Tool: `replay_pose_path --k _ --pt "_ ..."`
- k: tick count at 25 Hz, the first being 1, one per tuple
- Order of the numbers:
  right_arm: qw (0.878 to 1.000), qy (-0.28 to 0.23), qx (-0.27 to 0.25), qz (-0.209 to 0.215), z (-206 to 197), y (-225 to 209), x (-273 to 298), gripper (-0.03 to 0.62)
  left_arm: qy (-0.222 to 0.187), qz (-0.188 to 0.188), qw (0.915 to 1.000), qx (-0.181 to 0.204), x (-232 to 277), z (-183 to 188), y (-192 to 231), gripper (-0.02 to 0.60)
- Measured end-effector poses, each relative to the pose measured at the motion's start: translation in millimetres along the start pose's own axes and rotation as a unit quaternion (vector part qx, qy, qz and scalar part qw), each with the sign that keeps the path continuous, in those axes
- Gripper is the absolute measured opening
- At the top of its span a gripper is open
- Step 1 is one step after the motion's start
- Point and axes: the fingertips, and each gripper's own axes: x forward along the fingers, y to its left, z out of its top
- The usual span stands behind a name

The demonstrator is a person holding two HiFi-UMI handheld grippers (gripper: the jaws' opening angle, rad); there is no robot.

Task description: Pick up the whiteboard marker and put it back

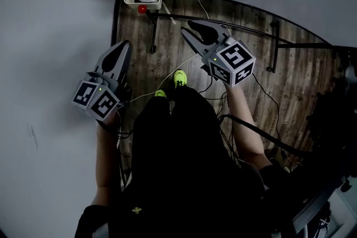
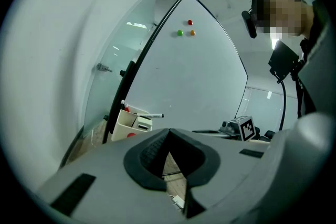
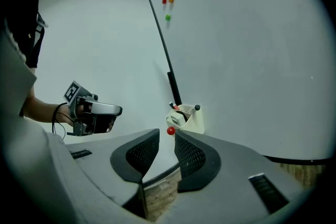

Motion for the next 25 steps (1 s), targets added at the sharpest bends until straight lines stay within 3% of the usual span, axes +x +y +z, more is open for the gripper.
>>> replay_pose_path --k 13,17,25 --pt "1.000 0.002 -0.009 -0.021 -12 58 -13 0.072 -0.008 -0.028 0.9995 -0.007 -45 -15 -1 0.032" --pt "0.999 -0.003 -0.017 -0.029 -14 87 -20 0.005 -0.011 -0.048 0.9988 -0.003 -66 -22 -11 0.031" --pt "0.998 -0.023 -0.047 -0.023 -8 160 -38 0.005 -0.026 -0.081 0.9961 0.023 -119 -23 -34 0.032"
